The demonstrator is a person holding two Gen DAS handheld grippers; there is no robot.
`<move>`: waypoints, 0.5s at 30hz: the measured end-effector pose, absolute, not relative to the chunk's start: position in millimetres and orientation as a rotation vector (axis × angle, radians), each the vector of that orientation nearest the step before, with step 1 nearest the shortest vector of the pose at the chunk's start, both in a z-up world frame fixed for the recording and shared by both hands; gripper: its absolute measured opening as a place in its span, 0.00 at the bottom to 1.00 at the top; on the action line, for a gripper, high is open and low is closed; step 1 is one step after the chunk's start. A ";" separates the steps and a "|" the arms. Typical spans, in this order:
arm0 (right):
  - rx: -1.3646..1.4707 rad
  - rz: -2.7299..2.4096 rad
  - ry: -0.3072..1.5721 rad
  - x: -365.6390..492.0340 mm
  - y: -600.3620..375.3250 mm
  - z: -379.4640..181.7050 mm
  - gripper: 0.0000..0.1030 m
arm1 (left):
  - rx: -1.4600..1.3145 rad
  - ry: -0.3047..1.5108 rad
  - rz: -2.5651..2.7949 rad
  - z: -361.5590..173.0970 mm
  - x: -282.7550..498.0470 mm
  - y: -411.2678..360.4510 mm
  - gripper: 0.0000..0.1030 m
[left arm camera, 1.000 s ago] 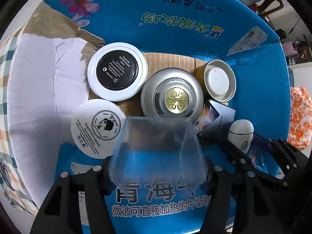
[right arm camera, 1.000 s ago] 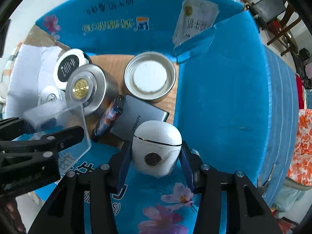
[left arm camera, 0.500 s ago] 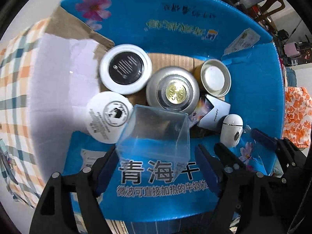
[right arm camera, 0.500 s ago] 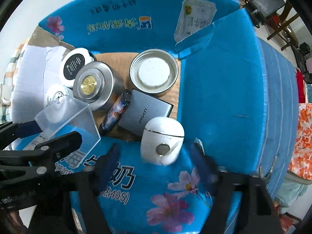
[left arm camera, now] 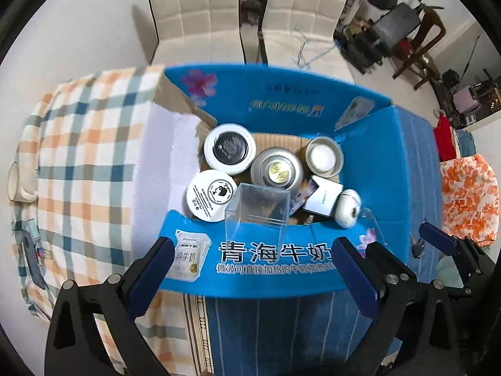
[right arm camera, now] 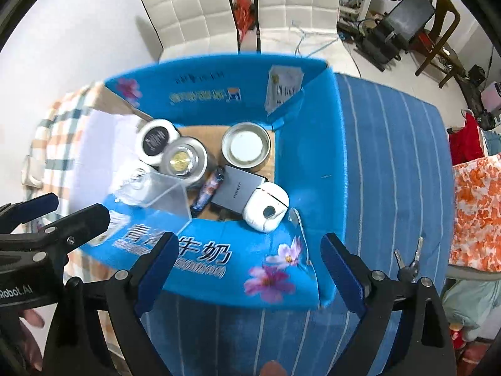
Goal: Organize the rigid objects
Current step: 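Withdraw the right tool from the box toward the car keys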
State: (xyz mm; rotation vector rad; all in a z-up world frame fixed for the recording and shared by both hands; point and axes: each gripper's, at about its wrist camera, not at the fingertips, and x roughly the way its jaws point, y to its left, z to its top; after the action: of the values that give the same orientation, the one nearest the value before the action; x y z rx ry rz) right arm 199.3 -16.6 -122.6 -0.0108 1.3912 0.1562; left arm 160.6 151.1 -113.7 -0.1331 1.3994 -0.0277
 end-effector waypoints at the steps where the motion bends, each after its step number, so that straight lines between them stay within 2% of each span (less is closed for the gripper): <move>1: -0.008 0.157 1.374 192.7 -17.5 -112.5 0.91 | -0.125 1.378 -0.021 -104.4 156.5 148.7 1.00; 7: 0.005 0.171 1.321 171.3 -26.2 -67.6 0.91 | -0.098 1.279 0.019 -62.9 135.8 141.3 1.00; 15: 0.032 0.211 1.274 150.6 -38.4 -25.6 0.91 | -0.105 1.219 0.034 -35.9 118.6 136.2 1.00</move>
State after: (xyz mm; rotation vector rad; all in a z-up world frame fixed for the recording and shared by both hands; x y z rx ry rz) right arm 150.6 -38.4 -25.6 0.0318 1.2737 0.2106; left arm 118.6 136.2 -35.9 -0.1054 1.2187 0.0340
